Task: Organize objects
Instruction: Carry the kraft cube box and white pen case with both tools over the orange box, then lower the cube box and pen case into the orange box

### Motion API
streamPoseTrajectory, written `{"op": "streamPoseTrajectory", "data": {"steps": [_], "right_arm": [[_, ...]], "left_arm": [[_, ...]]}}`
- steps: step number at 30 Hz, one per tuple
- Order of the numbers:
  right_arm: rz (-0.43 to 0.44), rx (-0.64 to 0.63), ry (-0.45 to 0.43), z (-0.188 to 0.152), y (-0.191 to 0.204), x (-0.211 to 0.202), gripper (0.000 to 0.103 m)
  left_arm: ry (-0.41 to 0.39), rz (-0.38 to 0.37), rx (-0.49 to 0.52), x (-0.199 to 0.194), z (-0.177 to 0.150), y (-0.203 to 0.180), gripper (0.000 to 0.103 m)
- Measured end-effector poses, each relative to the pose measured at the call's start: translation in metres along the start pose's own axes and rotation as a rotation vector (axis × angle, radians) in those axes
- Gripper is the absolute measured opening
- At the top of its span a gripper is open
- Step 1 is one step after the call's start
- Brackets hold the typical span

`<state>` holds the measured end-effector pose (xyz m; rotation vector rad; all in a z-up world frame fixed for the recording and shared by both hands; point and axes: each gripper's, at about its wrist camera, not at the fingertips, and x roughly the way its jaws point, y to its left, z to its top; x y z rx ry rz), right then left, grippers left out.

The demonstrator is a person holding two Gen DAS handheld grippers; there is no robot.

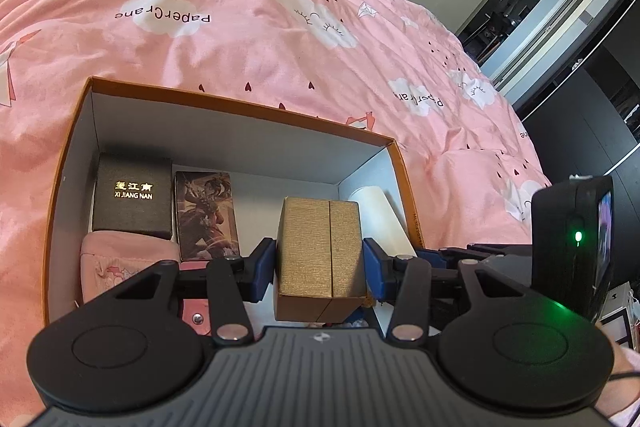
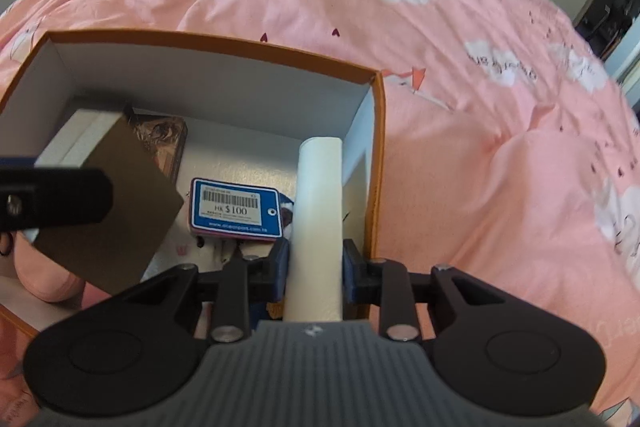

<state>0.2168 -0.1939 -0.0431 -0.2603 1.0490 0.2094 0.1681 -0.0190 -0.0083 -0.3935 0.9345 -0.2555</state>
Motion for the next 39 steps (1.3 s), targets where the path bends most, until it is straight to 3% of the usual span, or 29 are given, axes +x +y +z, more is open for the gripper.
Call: {"op": "streamPoseTrajectory", "data": {"steps": [9, 20, 21, 24, 30, 35, 39], "right_arm": [[0.033, -0.091, 0.081, 0.008, -0.001, 0.000, 0.030], [0.087, -0.245, 0.128, 0.004, -0.001, -0.030, 0.030], [0.088, -0.259, 0.132, 0.003, -0.001, -0.033, 0.028], [0.105, -0.299, 0.174, -0.002, -0.004, -0.038, 0.007], [0.111, -0.349, 0.241, -0.014, -0.001, -0.018, 0.003], [0.123, -0.386, 0.196, -0.005, -0.007, -0.025, 0.004], [0.132, -0.445, 0.213, 0.001, -0.005, -0.020, 0.004]], "left_arm": [[0.002, -0.001, 0.003, 0.000, 0.001, -0.002, 0.053], [0.007, 0.000, 0.019, 0.001, 0.004, -0.005, 0.053], [0.007, -0.001, 0.020, 0.002, 0.004, -0.005, 0.053], [0.011, -0.010, 0.026, 0.004, 0.004, -0.008, 0.053], [0.023, -0.013, 0.039, 0.010, 0.005, -0.009, 0.053], [0.026, -0.021, 0.038, 0.011, 0.008, -0.009, 0.053], [0.023, -0.036, 0.038, 0.010, 0.013, -0.012, 0.053]]}}
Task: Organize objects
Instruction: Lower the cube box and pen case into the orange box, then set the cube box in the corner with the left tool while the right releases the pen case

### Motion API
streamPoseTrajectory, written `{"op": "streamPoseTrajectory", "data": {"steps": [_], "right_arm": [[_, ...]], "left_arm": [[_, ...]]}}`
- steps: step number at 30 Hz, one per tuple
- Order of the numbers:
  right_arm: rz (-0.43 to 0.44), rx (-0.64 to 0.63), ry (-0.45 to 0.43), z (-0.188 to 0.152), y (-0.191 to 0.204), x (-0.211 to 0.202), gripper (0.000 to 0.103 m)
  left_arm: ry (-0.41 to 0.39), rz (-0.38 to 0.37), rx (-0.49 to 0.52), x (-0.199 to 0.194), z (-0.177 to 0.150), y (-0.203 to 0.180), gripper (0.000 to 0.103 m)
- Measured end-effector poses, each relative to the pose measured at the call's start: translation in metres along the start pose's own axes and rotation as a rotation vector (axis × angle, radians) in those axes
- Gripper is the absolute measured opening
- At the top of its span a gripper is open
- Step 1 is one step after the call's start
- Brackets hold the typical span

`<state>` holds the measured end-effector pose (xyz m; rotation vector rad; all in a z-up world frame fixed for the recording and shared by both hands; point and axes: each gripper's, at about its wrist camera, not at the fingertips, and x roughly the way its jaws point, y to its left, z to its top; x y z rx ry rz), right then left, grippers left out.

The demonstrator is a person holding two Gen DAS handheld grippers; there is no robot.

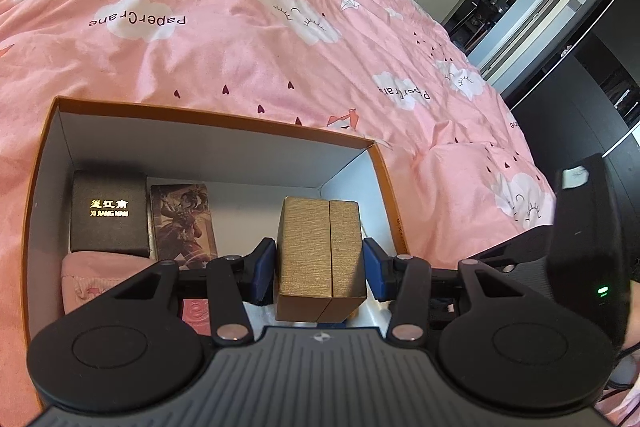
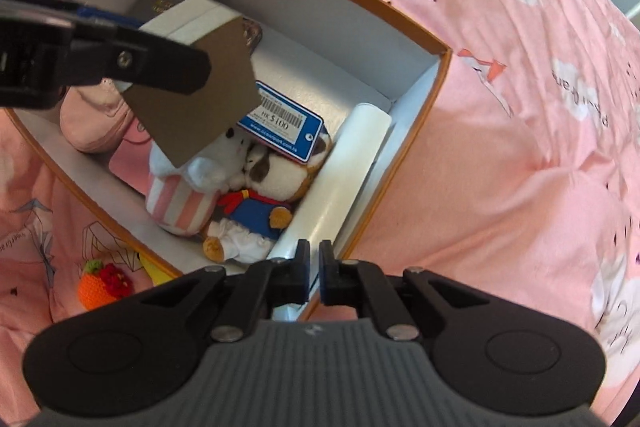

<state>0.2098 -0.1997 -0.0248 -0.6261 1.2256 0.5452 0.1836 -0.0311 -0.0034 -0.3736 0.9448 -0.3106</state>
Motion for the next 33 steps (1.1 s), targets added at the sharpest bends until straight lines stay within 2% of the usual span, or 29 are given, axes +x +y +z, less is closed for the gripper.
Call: {"op": "streamPoseTrajectory", "data": {"steps": [8, 10, 13, 16, 20, 22, 25, 26, 29, 31, 33], "right_arm": [[0.013, -0.067, 0.107, 0.011, 0.008, 0.020, 0.000], [0.030, -0.070, 0.143, 0.012, 0.009, 0.028, 0.000], [0.039, -0.062, 0.158, 0.013, 0.007, 0.032, 0.000], [0.061, -0.038, 0.151, 0.012, 0.000, 0.029, 0.000], [0.091, -0.026, 0.113, 0.014, -0.009, 0.016, 0.000], [0.057, -0.039, 0.037, 0.021, -0.015, 0.002, 0.002], [0.004, -0.050, -0.057, 0.035, -0.026, -0.008, 0.011], [-0.003, -0.070, -0.072, 0.040, -0.029, -0.008, 0.015], [-0.036, -0.171, -0.101, 0.054, -0.029, -0.002, 0.016], [-0.057, -0.261, -0.109, 0.062, -0.026, 0.004, 0.023], [-0.052, -0.316, -0.096, 0.071, -0.026, 0.010, 0.024]], "left_arm": [[0.024, -0.015, -0.011, 0.005, 0.003, 0.001, 0.053], [0.024, 0.002, -0.013, 0.007, 0.003, 0.003, 0.053], [0.030, -0.022, -0.032, 0.007, 0.005, 0.006, 0.053], [0.020, -0.015, -0.029, 0.007, 0.009, 0.007, 0.053], [0.009, -0.007, -0.023, 0.008, 0.016, 0.006, 0.053], [0.001, 0.000, -0.027, 0.009, 0.020, 0.006, 0.053], [-0.013, 0.006, -0.028, 0.011, 0.027, 0.007, 0.053], [-0.016, 0.009, -0.028, 0.013, 0.029, 0.007, 0.053], [-0.015, 0.017, -0.026, 0.018, 0.035, 0.008, 0.053], [-0.012, 0.018, -0.024, 0.022, 0.039, 0.009, 0.053], [-0.011, 0.025, -0.028, 0.026, 0.042, 0.012, 0.053]]}}
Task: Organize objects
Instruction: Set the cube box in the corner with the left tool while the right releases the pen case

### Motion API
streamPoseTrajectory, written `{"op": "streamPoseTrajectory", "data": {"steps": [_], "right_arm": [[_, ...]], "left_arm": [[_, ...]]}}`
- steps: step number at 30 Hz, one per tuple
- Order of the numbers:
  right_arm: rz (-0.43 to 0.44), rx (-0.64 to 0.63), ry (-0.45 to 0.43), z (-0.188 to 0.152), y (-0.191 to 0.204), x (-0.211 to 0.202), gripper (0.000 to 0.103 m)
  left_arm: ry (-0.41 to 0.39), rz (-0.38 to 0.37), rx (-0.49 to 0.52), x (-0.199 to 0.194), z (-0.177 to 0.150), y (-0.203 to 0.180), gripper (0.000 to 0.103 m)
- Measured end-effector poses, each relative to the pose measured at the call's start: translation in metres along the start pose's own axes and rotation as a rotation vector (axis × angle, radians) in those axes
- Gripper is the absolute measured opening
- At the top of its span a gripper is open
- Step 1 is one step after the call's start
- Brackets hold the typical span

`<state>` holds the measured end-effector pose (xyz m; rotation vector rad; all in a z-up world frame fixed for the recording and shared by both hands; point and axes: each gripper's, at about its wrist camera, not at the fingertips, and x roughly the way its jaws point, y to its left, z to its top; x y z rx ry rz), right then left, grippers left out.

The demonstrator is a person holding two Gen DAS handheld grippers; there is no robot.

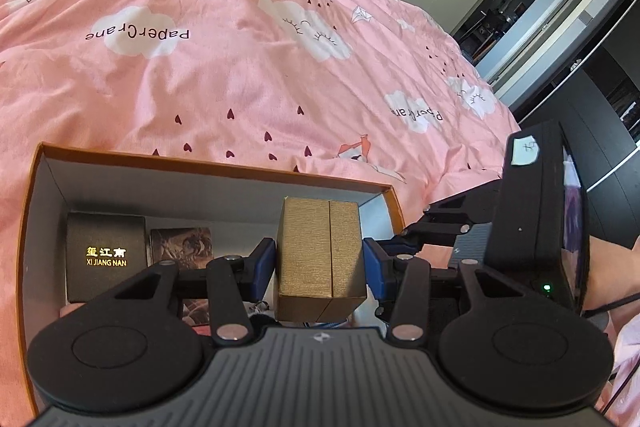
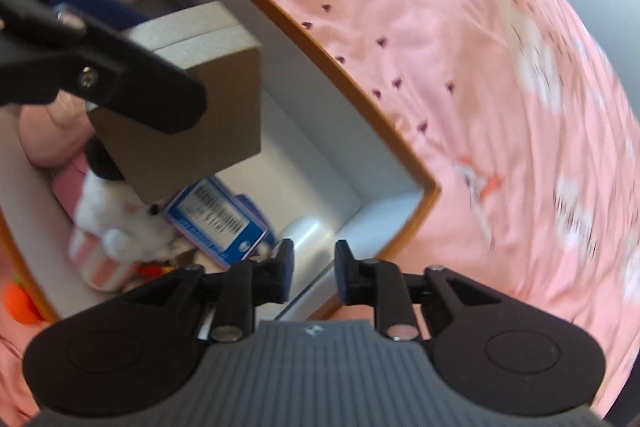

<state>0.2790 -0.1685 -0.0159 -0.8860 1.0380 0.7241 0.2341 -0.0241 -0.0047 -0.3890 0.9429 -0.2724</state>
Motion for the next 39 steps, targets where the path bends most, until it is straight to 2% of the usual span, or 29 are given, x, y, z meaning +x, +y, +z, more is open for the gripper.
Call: {"op": "streamPoseTrajectory", "data": {"steps": [3, 8, 18, 22, 25, 30, 39], "right_arm": [[0.050, 0.001, 0.020, 0.012, -0.006, 0.010, 0.024], [0.086, 0.012, 0.037, 0.008, -0.007, 0.036, 0.023], [0.133, -0.008, 0.078, 0.009, -0.007, 0.036, 0.024], [0.116, 0.006, 0.042, 0.006, -0.008, 0.028, 0.024], [0.108, 0.047, -0.030, -0.001, -0.015, 0.004, 0.024], [0.059, 0.042, -0.078, -0.014, -0.021, -0.025, 0.026], [-0.038, 0.024, -0.092, -0.021, -0.025, -0.027, 0.030]], "left_arm": [[0.002, -0.001, -0.012, 0.006, 0.005, 0.006, 0.053], [0.010, 0.006, -0.027, 0.016, 0.010, 0.015, 0.053], [0.020, -0.006, -0.032, 0.029, 0.014, 0.014, 0.053], [0.026, -0.002, -0.022, 0.035, 0.013, 0.011, 0.053], [0.023, 0.022, 0.065, 0.041, 0.010, -0.002, 0.053], [0.063, 0.022, 0.269, 0.056, 0.009, -0.024, 0.053], [0.127, 0.027, 0.748, 0.084, -0.004, -0.069, 0.053]]}}
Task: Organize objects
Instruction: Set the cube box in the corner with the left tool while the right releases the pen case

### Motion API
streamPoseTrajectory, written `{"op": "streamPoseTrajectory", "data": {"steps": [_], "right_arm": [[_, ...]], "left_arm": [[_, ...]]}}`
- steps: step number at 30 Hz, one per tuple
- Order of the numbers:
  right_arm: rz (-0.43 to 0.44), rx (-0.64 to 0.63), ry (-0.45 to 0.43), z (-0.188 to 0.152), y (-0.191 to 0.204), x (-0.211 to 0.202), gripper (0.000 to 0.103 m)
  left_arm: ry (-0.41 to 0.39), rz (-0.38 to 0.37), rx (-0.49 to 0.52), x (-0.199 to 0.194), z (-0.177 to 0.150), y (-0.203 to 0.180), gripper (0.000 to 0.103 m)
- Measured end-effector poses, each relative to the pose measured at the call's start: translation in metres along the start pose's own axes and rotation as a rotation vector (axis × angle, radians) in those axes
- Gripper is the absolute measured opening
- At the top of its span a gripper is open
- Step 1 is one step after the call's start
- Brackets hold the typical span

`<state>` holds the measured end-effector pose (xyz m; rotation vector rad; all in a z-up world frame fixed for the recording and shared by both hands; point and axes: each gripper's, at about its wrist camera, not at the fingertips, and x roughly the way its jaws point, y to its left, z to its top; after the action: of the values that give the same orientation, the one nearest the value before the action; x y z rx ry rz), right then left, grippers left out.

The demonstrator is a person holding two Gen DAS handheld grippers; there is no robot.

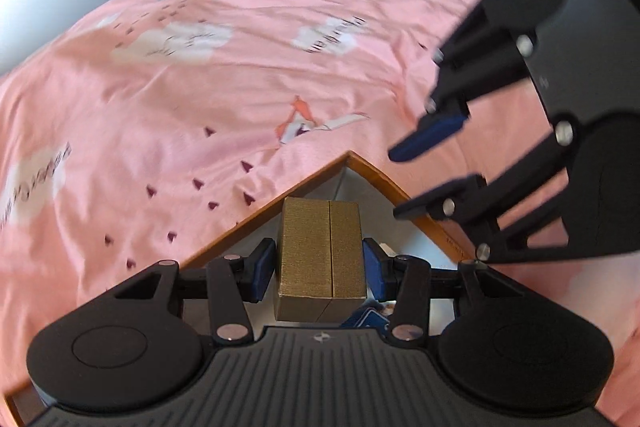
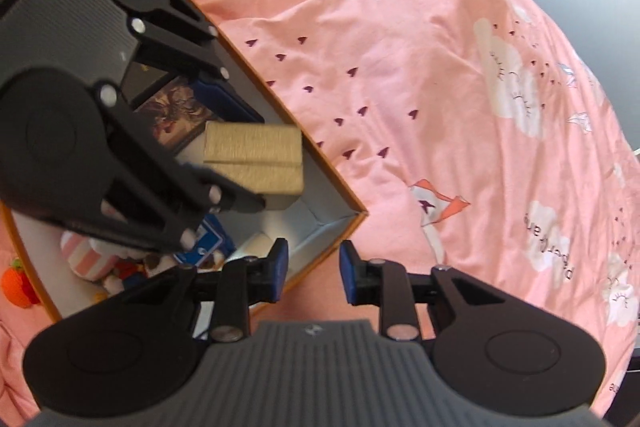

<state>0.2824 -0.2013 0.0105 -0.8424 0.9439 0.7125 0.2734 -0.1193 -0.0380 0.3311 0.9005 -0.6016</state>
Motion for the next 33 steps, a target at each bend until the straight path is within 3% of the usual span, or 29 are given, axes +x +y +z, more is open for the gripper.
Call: {"op": "streamPoseTrajectory", "data": {"steps": [7, 16, 26, 30, 33], "right_arm": [[-0.010, -0.021, 0.003, -0.004, -0.003, 0.017, 0.033], [-0.015, -0.030, 0.009, -0.002, -0.003, 0.027, 0.034], [-0.022, -0.013, 0.028, -0.003, 0.001, 0.029, 0.037], [-0.029, 0.004, 0.021, -0.004, 0.001, 0.026, 0.037], [-0.024, 0.012, 0.020, -0.006, 0.000, 0.025, 0.037]], "left_arm": [[0.033, -0.034, 0.239, 0.021, 0.000, -0.017, 0.053], [0.032, -0.056, 0.383, 0.039, -0.002, -0.021, 0.052], [0.025, -0.060, 0.329, 0.036, 0.002, -0.013, 0.053], [0.022, -0.028, 0.205, 0.022, 0.000, -0.005, 0.057], [0.065, -0.029, 0.086, 0.015, -0.006, 0.004, 0.057]]}}
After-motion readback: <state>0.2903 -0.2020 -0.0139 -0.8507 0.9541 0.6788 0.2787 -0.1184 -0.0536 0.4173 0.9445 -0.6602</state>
